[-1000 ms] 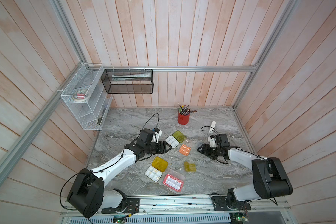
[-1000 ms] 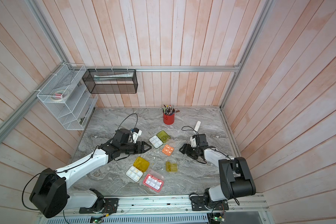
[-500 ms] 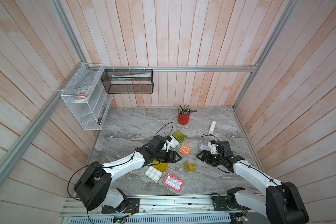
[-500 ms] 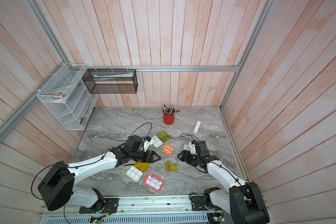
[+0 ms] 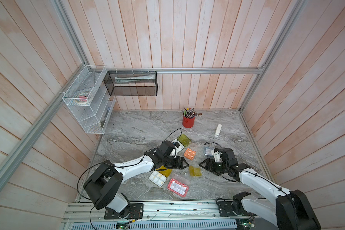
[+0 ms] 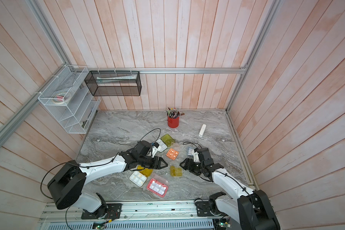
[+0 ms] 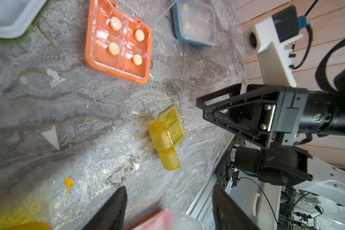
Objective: Close pillboxes
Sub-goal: Close the lid on the pillbox.
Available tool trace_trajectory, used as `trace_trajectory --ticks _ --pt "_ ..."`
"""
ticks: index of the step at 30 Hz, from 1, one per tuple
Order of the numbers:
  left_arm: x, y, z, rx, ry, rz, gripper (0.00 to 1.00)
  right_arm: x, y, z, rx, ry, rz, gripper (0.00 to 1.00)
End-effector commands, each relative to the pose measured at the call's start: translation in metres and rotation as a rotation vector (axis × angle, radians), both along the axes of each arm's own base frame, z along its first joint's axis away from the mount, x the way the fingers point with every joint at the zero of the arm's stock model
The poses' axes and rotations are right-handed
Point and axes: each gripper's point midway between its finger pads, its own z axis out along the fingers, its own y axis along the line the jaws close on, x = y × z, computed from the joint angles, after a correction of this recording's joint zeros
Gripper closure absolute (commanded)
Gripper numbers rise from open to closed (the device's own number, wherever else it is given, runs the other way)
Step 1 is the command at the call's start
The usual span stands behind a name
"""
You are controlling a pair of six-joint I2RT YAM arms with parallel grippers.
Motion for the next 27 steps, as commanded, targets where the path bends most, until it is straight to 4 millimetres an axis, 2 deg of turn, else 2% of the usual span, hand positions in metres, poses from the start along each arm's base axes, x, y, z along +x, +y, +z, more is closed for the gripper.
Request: trace_trajectory --ticks 1,7,13,21,27 --pt "0.024 -0.003 0.021 -0.041 -0.068 0.034 0.30 0.013 0.001 0.012 -0.005 -0.045 -0.016 0.30" --pt "0.058 0.018 0.037 -0.098 -0.077 0.106 0.31 0.048 0.005 0.045 -0.002 -0.124 -0.015 0.30" --pt "0.072 0.026 0.037 -0.121 -0.068 0.124 0.32 0.088 0.001 0.070 -0.004 -0.177 -0.017 0.30" --pt "0.077 0.016 0.020 -0.146 -0.011 0.110 0.32 0.132 0.015 0.070 0.016 -0.167 0.048 0.30" --pt "0.081 0.008 0.010 -0.141 0.010 0.092 0.34 0.152 0.028 0.067 0.052 -0.152 0.084 0.30"
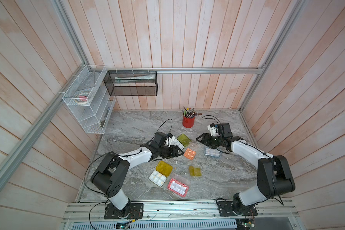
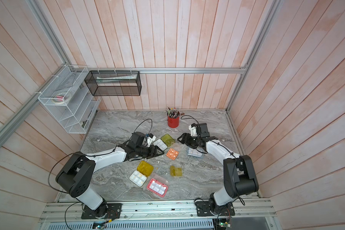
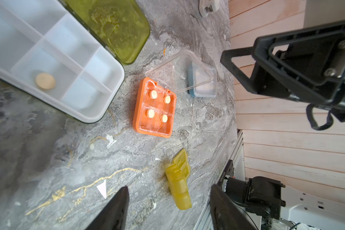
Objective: Close pillboxes
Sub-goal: Close the lid on the pillbox.
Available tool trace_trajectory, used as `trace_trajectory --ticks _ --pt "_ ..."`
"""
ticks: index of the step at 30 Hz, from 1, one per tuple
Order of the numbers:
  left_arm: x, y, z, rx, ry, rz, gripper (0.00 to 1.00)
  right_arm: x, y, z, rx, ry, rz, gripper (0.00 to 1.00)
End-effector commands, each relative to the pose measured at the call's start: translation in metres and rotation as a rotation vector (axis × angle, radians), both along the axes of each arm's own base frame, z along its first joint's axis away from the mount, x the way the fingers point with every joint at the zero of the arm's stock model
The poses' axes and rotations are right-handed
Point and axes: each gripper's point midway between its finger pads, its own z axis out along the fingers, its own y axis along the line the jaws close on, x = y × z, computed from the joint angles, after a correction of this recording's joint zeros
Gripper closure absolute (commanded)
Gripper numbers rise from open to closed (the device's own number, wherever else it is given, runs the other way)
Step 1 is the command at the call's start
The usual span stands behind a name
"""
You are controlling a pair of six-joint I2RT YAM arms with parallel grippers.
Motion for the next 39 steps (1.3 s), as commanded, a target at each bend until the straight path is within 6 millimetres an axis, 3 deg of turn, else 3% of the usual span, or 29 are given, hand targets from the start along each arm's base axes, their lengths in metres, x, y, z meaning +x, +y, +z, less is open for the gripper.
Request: trace_trajectory --ticks 1,13,21,39 --pt "0.008 -0.012 0.011 -0.046 -0.028 -0.022 0.34 0.009 0.009 0.006 0.034 -0.017 0.048 0.30" --pt "0.007 -0.028 -0.005 -0.057 0.005 -0.049 0.35 0.011 0.031 0.007 0.097 -0.001 0.113 0.29" --pt "0.007 -0.027 -0.005 -0.057 0.004 -0.048 0.35 0.003 0.050 0.005 0.136 0.018 0.161 0.30" --pt "0.000 -0.023 -0.007 -0.059 0.005 -0.044 0.35 -0.012 0.071 0.009 0.153 0.029 0.196 0.30"
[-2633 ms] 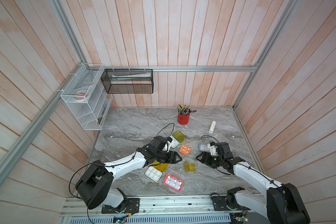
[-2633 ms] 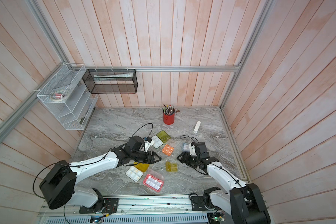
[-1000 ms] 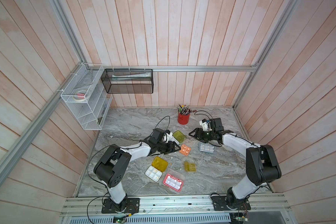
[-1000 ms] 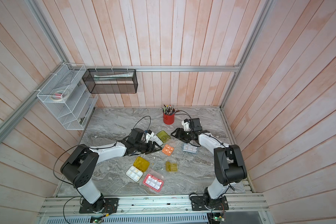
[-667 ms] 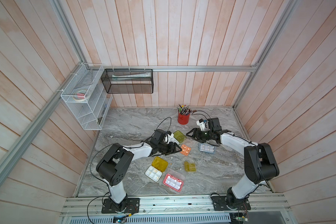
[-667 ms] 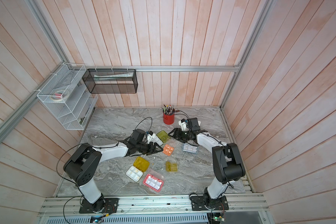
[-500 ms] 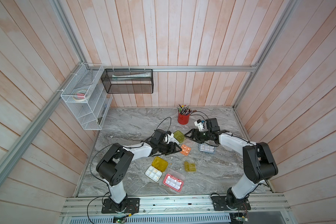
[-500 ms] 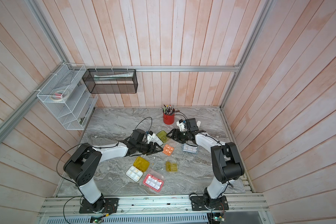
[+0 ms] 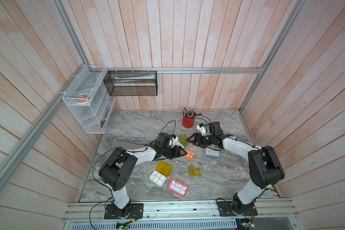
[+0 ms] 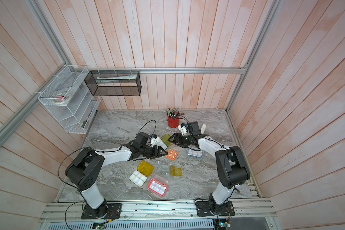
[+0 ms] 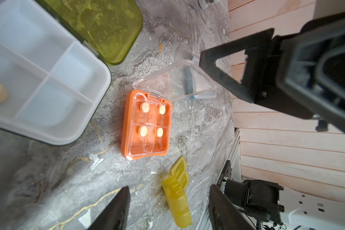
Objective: Close pillboxes
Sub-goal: Close the lid on the pillbox.
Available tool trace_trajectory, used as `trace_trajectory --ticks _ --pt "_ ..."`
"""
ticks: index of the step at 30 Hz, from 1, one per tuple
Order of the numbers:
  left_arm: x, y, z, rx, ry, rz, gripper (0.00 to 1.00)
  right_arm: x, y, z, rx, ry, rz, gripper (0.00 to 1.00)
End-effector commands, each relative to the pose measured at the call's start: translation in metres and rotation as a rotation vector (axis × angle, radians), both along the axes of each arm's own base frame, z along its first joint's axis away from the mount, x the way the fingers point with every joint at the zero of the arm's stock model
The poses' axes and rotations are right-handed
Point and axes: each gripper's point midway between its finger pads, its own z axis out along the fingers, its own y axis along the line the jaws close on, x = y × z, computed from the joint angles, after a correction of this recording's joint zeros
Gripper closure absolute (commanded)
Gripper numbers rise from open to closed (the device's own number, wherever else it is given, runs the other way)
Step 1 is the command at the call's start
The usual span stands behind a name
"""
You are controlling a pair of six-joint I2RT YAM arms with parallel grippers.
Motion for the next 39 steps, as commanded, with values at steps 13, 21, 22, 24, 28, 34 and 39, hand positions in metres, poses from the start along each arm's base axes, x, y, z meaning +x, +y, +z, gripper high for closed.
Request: trace_trajectory --ticks 13,21,22,24,28,34,39 --pt "-0.014 -0.001 -0.007 -0.024 0.037 -0.010 0.35 -0.004 0.007 0.003 -0.004 -0.011 0.010 0.29" --pt "-0.015 -0.011 -0.015 -0.035 0.054 -0.015 0.35 -0.003 0.008 0.001 -0.007 -0.010 0.015 0.29" --pt "-0.015 -0.013 -0.016 -0.039 0.054 -0.016 0.35 -0.003 0.008 0.000 -0.007 -0.010 0.014 0.29" --pt "-0.014 -0.016 -0.018 -0.043 0.055 -0.015 0.35 -0.004 0.008 -0.001 -0.008 -0.007 0.017 0.29" --pt "-0.015 -0.020 -0.024 -0.035 0.065 -0.023 0.35 -0.005 0.008 0.001 -0.010 -0.013 0.022 0.29" --pt "-0.014 -0.020 -0.033 -0.029 0.073 -0.019 0.35 -0.005 0.008 0.002 -0.008 -0.015 0.024 0.29" --pt "-0.011 -0.024 -0.033 -0.044 0.076 -0.017 0.35 -0.007 0.008 0.001 -0.006 -0.011 0.024 0.29"
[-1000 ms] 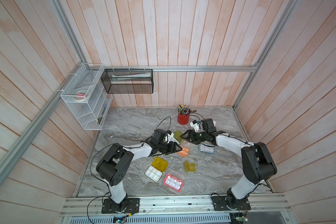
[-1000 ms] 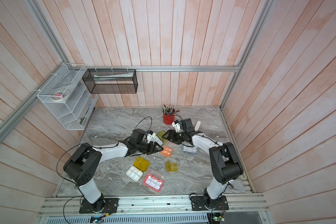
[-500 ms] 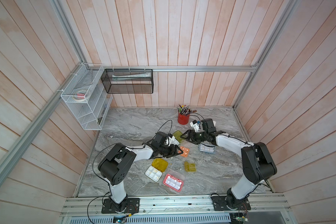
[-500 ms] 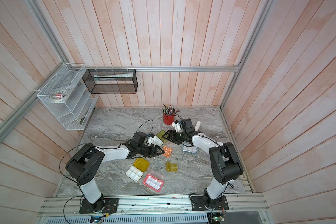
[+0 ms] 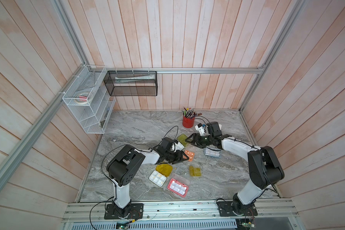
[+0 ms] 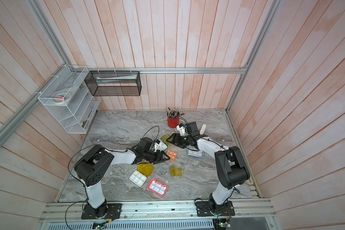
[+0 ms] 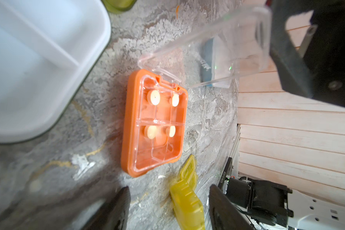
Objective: Close pillboxes
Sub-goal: Close the lid on the pillbox.
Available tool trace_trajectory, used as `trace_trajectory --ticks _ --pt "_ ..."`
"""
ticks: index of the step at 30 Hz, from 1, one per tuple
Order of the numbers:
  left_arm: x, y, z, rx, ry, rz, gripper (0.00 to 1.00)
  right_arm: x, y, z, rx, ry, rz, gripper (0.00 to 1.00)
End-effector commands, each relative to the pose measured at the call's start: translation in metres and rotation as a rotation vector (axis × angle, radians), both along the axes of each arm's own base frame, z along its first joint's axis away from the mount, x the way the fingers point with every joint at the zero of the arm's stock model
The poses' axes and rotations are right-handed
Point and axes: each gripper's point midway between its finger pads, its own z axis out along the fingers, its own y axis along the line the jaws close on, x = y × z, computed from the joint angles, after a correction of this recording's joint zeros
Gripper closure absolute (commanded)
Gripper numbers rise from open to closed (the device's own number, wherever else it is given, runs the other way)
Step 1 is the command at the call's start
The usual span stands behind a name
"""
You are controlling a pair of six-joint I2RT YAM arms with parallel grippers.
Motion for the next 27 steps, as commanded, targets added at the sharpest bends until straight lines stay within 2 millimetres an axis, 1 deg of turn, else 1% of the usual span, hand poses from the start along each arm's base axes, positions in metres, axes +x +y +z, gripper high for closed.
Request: trace_trajectory --ticks 1,6,11,19,27 --pt "0.006 -0.010 0.005 -0.036 -0.015 -0.007 0.35 -0.005 0.000 0.000 -0.011 -0.004 0.011 0.29" --pt "0.010 -0.017 0.007 -0.049 -0.020 -0.010 0.35 -0.006 0.000 0.000 -0.003 -0.002 0.008 0.29" --pt "0.012 -0.021 0.006 -0.051 -0.021 -0.014 0.35 -0.008 0.000 0.000 -0.002 0.001 0.009 0.29" --pt "0.014 -0.024 0.004 -0.061 -0.019 -0.012 0.35 -0.010 0.002 0.001 0.000 0.003 0.013 0.29" --pt "0.015 -0.028 0.005 -0.071 -0.019 -0.016 0.36 -0.017 0.003 -0.007 -0.006 0.019 0.017 0.29"
